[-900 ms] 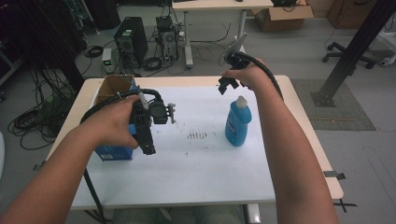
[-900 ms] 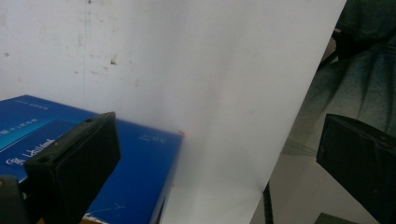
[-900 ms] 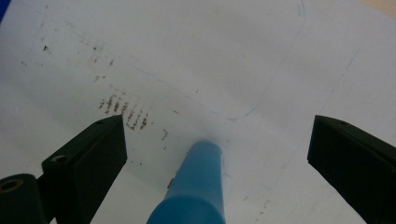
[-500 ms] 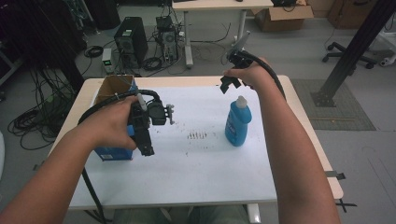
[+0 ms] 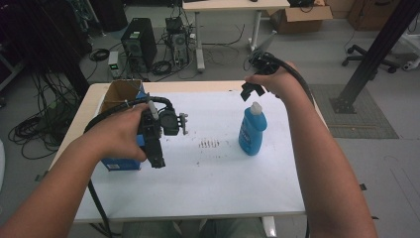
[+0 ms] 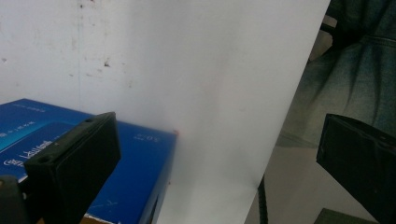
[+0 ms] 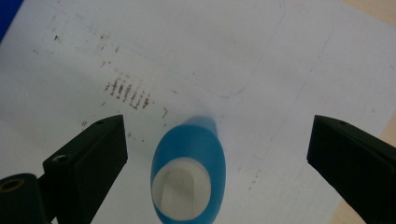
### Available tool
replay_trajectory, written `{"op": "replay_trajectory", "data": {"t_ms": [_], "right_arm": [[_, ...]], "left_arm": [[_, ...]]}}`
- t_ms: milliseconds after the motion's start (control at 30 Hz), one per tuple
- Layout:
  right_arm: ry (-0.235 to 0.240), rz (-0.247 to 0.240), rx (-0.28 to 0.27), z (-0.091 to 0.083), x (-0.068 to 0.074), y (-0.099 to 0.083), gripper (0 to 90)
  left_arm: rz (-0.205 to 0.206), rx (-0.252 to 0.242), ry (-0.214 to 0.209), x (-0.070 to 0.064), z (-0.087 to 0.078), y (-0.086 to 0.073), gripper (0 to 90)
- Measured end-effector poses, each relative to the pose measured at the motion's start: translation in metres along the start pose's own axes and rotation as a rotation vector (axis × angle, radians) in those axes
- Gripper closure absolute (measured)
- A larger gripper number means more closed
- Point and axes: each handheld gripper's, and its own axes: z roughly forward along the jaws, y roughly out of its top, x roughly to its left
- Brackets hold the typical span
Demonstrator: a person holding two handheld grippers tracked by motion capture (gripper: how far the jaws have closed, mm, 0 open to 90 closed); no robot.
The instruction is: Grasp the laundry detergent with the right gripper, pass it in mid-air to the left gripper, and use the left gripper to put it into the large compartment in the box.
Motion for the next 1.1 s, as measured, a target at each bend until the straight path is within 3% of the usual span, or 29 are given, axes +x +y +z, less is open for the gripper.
{"op": "replay_trajectory", "data": {"t_ms": [333,600,1100], "right_arm": [[-0.013,0.010,-0.006,-0.010,-0.003,-0.029,5.1],[-0.018,0.010,-0.013,-0.017,0.000,-0.051,5.1],[0.033,0.013,-0.052,-0.012,0.006,-0.091,5.0]], "left_arm": [[0.028,0.012,0.015,-0.009,-0.008,0.001,0.2],[0.048,0.023,0.026,-0.015,-0.004,0.004,0.2],[0.057,0.033,0.024,-0.018,0.005,0.007,0.2]]}}
